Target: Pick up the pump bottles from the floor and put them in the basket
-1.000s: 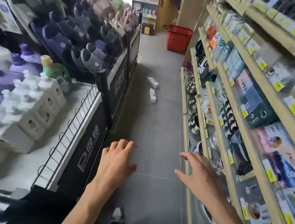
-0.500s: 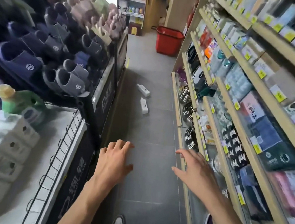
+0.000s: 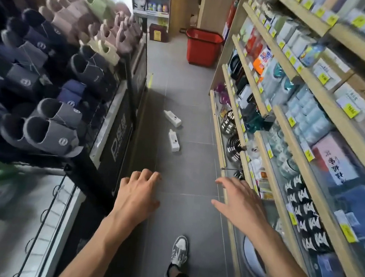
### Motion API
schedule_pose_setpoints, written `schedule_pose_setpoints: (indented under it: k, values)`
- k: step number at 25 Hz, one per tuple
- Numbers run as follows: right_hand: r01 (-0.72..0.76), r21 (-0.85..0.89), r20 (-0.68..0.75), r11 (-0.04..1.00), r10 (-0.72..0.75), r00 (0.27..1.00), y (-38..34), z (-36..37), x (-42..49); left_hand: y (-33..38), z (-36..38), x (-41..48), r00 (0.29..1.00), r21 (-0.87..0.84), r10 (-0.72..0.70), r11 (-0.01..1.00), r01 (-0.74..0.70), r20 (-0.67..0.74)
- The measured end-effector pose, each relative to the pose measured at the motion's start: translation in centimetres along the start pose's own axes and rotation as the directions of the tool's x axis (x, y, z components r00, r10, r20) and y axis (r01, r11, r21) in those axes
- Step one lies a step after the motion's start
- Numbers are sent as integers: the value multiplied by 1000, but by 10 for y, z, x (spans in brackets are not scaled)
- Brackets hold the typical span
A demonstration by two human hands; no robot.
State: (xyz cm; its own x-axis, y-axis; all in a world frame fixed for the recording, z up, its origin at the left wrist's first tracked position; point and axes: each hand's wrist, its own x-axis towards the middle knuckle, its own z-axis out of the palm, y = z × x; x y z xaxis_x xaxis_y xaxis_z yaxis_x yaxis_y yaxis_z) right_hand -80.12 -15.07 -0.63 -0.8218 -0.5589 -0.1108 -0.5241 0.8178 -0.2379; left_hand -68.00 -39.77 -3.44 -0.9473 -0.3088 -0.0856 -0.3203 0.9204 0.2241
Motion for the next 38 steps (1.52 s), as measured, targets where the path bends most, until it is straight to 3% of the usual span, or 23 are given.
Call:
schedule_pose_setpoints:
  k: [9,15,26,38]
  values:
    - [22,16,67,1000,-23,997,68,-27,196,21,-13,193,998,1,-62,998,62,18]
    - [47,-7,115,999,-46,992,83,-39,329,-6,-10,306,990,-9,-134,991,135,29]
    - [41,-101,96,994,-32,995,73,-72,558,-76,-35,540,994,-21,-106,994,106,29]
    - [128,-35,133,991,-123,983,119,-72,768,-91,-42,719,978,10,-194,981,194,84]
